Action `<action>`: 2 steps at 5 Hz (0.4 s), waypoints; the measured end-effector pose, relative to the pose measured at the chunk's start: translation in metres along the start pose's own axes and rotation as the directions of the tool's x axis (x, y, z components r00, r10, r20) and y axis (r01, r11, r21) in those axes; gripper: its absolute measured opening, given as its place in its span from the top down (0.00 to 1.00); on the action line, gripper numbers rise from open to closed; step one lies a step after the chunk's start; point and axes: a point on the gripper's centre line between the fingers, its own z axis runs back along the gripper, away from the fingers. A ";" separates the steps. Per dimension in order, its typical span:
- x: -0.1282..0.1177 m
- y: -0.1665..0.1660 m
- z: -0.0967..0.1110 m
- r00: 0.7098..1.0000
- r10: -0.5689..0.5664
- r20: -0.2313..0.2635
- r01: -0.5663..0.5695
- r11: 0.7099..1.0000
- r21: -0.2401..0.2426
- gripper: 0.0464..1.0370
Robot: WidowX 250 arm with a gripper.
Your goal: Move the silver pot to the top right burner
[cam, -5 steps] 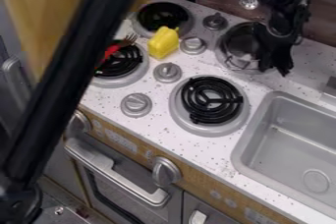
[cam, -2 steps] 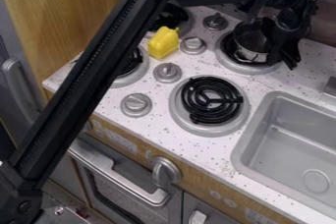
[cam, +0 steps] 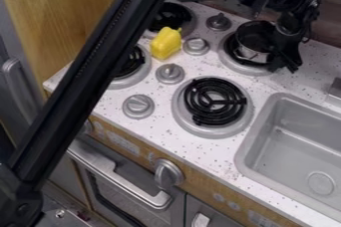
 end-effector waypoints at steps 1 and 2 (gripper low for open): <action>-0.010 -0.002 0.005 0.999 0.038 0.008 -0.039 0.999 0.025 0.20; -0.014 0.003 0.023 0.995 0.080 0.056 -0.083 0.995 0.059 0.03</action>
